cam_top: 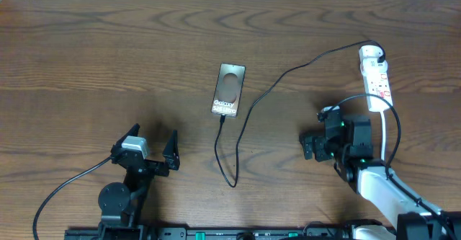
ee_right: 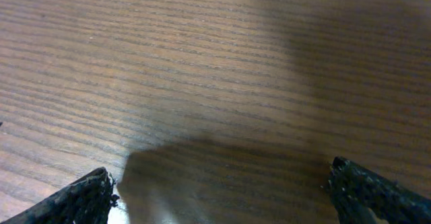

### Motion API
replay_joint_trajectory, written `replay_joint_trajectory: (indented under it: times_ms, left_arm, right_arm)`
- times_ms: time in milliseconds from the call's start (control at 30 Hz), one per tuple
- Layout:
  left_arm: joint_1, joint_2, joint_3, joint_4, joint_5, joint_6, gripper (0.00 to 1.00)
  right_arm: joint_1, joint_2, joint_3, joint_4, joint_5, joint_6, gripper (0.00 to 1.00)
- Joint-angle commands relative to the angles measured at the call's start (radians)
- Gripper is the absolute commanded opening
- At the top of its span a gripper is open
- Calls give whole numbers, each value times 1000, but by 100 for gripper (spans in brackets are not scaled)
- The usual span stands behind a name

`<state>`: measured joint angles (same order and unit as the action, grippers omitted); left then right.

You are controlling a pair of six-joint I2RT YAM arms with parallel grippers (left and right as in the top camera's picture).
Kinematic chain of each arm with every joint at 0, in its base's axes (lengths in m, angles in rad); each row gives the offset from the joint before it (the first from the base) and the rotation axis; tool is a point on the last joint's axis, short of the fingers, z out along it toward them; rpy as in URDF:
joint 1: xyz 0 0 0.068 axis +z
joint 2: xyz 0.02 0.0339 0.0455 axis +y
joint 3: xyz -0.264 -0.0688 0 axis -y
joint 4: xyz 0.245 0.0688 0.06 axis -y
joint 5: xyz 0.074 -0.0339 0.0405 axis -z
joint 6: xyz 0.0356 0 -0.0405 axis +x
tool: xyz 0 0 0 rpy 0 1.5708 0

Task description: Plug charger to phone and switch on socket

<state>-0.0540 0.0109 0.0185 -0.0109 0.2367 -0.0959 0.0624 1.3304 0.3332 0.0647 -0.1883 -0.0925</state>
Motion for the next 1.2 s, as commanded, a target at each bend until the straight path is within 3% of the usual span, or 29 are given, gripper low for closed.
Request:
replay_joint_trajectory:
  times_ms: [0,500,700,1100,1167]
  left_arm:
    - [5,-6,-14,-40,12,10,96]
    - [5,-6,-14,-40,12,10,96]
    - [5,-6,-14,-40,12,10,96]
    - [5,-6,-14,-40,12,10,96]
    - [5,-6,-14,-40,12,10,96]
  right_arm:
    - [2,-34,-61,26,-13,-6,99]
    - [2,-187,-329,288,-13,92,99]
    - [3,-310,-328,224,-12,92,99]
    - [3,-678,-328,-130,-12,92,99]
    - [3,-733,-328,-126,-3,92,99]
